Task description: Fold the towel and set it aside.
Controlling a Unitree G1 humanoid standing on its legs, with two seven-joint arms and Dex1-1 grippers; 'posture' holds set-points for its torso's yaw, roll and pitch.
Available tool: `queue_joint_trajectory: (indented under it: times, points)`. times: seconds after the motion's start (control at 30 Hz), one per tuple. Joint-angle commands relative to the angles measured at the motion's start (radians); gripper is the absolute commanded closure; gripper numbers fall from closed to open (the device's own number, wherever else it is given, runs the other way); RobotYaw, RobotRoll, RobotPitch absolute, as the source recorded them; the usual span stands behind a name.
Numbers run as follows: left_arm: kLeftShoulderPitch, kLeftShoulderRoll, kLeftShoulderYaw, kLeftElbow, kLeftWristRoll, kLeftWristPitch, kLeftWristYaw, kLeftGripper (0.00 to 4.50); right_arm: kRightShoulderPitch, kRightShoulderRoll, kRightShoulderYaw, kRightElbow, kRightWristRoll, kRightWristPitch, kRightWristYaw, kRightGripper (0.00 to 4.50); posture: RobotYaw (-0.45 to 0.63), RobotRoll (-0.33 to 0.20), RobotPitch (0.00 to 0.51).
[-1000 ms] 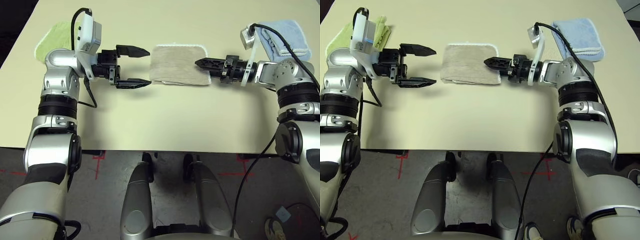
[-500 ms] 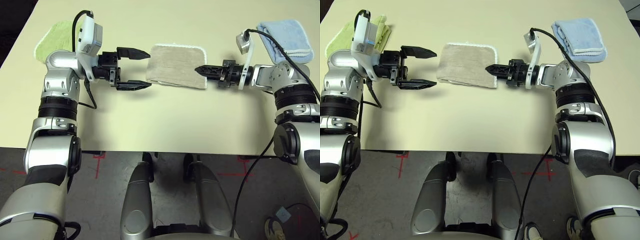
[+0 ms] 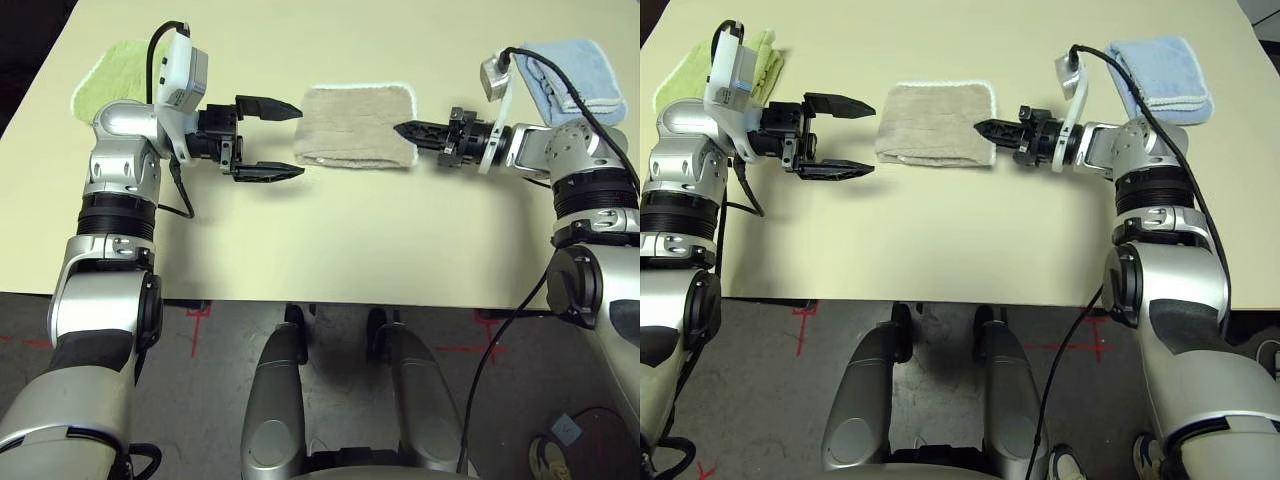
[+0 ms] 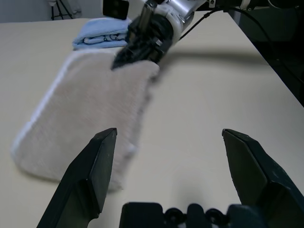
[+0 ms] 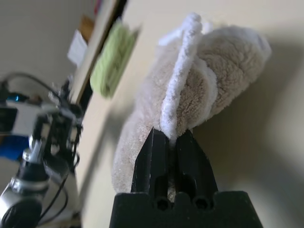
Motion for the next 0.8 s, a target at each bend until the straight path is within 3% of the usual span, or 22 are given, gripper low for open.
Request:
queue_joint_trajectory:
  times: [0.03, 0.23, 0.5, 0.8]
  points:
    - [0.019, -0.004, 0.005, 0.005, -0.006, 0.001, -0.001, 0.0, -0.016, -0.031, -0.065, 0.026, 0.022, -0.127, -0.032, 4.47, 0.0, 0.0, 0.348]
    - [0.016, -0.005, 0.007, 0.068, 0.016, -0.034, 0.013, 0.0, -0.064, -0.093, -0.185, 0.168, 0.038, -0.406, -0.148, 4.47, -0.02, 0.0, 0.346]
    - [0.004, -0.014, 0.004, 0.116, 0.028, -0.059, 0.014, 0.0, -0.09, -0.156, -0.262, 0.304, 0.024, -0.767, -0.297, 4.47, -0.04, 0.0, 0.348]
    - [-0.006, -0.033, 0.003, 0.142, 0.034, -0.076, 0.009, 0.0, -0.087, -0.205, -0.28, 0.384, 0.016, -0.866, -0.374, 4.47, -0.06, 0.0, 0.353]
